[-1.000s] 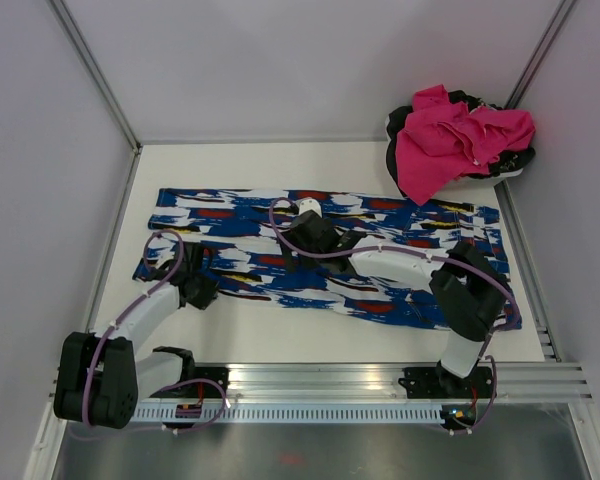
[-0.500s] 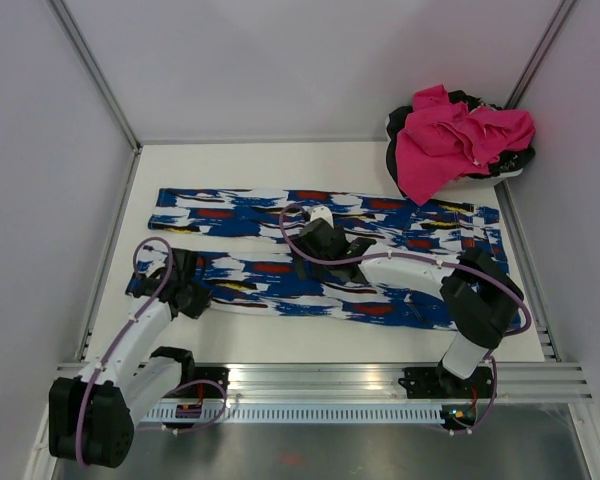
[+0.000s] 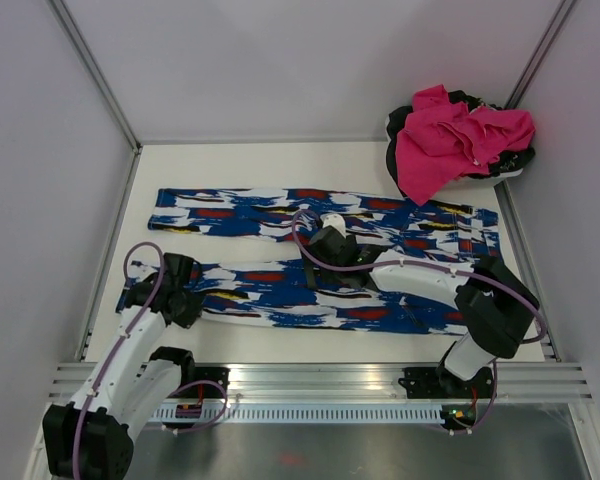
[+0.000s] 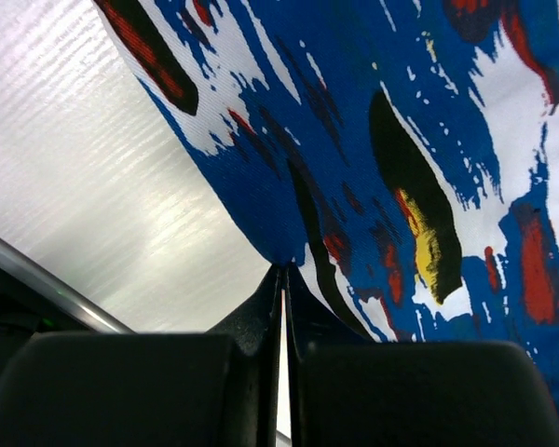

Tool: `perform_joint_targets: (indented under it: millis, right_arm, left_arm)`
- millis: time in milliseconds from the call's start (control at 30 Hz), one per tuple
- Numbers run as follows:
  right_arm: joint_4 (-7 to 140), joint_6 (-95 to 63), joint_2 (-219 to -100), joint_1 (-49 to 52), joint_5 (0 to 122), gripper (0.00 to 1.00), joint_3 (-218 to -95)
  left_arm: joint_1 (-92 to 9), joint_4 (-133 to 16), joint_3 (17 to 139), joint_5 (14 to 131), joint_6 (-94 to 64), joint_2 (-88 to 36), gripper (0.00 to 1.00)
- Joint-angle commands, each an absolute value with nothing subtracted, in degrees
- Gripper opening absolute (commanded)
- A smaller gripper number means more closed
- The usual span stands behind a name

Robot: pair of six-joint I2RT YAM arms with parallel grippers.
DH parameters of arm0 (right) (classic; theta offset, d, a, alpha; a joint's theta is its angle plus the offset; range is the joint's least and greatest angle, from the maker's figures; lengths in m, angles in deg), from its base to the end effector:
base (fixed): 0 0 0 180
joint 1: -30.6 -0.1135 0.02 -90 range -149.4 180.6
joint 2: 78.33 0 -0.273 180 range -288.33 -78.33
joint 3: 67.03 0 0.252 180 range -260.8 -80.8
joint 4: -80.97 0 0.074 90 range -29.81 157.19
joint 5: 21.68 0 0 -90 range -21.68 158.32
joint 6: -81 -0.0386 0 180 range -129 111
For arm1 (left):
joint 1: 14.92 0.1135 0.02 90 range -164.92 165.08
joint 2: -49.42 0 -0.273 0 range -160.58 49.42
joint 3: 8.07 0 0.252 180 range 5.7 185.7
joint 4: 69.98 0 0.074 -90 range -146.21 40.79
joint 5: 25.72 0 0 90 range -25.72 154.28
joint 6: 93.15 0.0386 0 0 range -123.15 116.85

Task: Fold and stack the trousers
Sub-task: Flatten the trousers out

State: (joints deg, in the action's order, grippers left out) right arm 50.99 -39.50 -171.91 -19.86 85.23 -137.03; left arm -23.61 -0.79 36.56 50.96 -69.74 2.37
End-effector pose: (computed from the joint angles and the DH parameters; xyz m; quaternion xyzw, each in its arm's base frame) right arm 0.2212 0.2503 0.1959 -0.1175 0.9333 0.0945 0.3259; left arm 0.1209 -0.0095 0.1968 -0.4908 0.8490 -0.0063 0.1956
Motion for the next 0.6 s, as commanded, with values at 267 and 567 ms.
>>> perform_joint_targets:
  millis: [267, 567]
  right_arm:
    - [45.6, -47.8, -161.1, -19.8, 86.3, 0.98, -122.9]
    - [46.2, -50.6, -158.6, -20.0, 83.0, 0.98, -115.3]
  left_arm:
    - [-23.2, 6.2, 46.0, 39.4, -71.5, 2.9, 0.02]
    - [-23.2, 0.9, 44.1, 46.3, -63.5, 8.1, 0.44]
